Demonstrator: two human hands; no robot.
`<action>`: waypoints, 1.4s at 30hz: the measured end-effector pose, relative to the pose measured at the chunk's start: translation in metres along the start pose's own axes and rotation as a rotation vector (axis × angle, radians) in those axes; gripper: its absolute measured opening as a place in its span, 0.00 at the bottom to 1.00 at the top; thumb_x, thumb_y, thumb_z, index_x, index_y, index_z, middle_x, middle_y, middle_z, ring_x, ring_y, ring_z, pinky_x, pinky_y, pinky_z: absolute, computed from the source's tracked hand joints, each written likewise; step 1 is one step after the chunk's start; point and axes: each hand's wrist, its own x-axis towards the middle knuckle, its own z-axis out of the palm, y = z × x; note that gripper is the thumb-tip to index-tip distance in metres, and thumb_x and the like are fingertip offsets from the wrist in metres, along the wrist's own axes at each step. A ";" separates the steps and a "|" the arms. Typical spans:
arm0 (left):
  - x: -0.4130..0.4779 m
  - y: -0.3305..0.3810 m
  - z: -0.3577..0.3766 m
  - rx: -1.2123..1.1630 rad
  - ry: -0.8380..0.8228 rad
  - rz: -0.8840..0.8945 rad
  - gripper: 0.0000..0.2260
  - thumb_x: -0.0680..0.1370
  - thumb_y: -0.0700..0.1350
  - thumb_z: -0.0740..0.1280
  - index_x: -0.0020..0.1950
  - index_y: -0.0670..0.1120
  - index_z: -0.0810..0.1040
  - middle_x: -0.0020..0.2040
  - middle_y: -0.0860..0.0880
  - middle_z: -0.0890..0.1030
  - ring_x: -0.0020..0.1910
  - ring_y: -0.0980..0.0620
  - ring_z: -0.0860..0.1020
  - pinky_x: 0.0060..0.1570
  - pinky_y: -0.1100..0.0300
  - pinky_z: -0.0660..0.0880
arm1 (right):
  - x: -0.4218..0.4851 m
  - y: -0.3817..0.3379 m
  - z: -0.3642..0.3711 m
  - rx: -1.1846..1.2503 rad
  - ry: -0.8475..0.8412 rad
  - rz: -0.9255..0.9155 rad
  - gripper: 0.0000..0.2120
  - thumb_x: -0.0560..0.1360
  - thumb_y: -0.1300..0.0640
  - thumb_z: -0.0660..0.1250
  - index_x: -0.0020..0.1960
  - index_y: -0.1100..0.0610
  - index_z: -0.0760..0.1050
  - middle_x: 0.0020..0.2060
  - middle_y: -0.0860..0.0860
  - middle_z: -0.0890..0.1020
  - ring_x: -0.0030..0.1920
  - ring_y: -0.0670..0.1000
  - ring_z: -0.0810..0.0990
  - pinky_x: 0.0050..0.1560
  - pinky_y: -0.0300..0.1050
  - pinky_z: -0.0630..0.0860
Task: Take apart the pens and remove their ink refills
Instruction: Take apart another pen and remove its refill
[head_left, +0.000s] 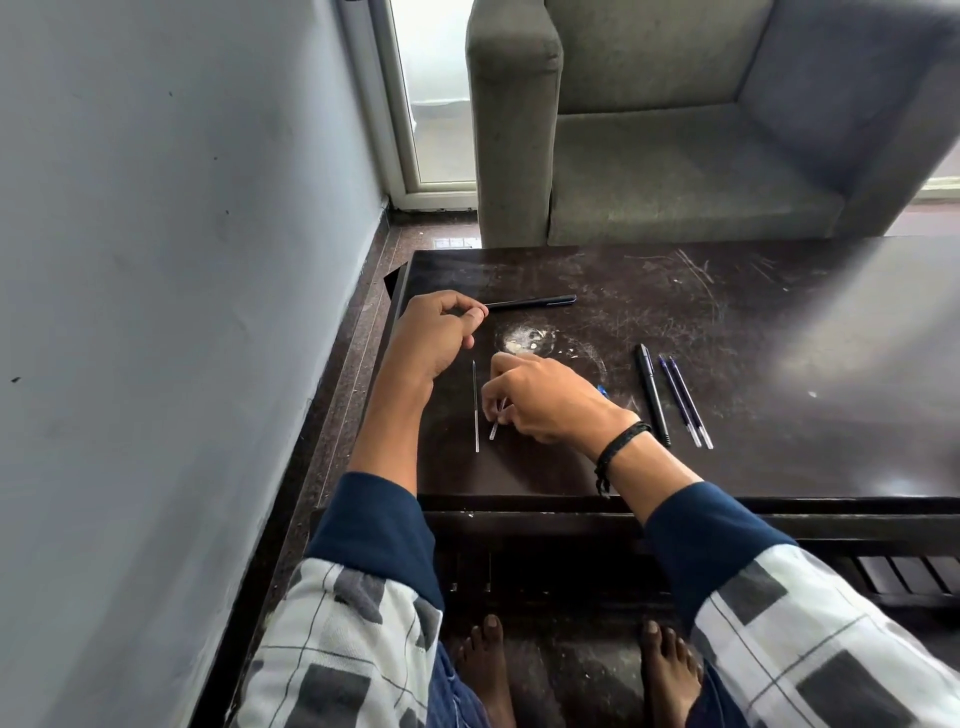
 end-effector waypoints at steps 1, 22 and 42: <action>0.000 0.000 0.000 0.001 0.001 0.000 0.07 0.81 0.45 0.67 0.51 0.51 0.85 0.38 0.45 0.82 0.39 0.55 0.77 0.45 0.57 0.72 | 0.000 0.001 0.001 -0.008 0.007 -0.013 0.06 0.76 0.58 0.71 0.44 0.47 0.79 0.48 0.45 0.70 0.53 0.52 0.73 0.47 0.51 0.74; -0.006 0.008 0.001 0.026 -0.244 -0.001 0.09 0.81 0.37 0.66 0.54 0.46 0.84 0.25 0.59 0.79 0.25 0.65 0.74 0.30 0.73 0.70 | -0.010 0.028 -0.032 0.208 0.483 0.248 0.04 0.80 0.58 0.66 0.54 0.51 0.76 0.50 0.48 0.81 0.47 0.53 0.79 0.46 0.56 0.79; -0.007 0.010 0.018 0.078 -0.242 -0.043 0.08 0.82 0.38 0.65 0.56 0.44 0.83 0.34 0.48 0.77 0.32 0.57 0.73 0.32 0.70 0.70 | -0.013 0.035 -0.036 0.298 0.470 0.386 0.13 0.75 0.65 0.64 0.53 0.50 0.80 0.49 0.48 0.84 0.49 0.54 0.82 0.50 0.51 0.80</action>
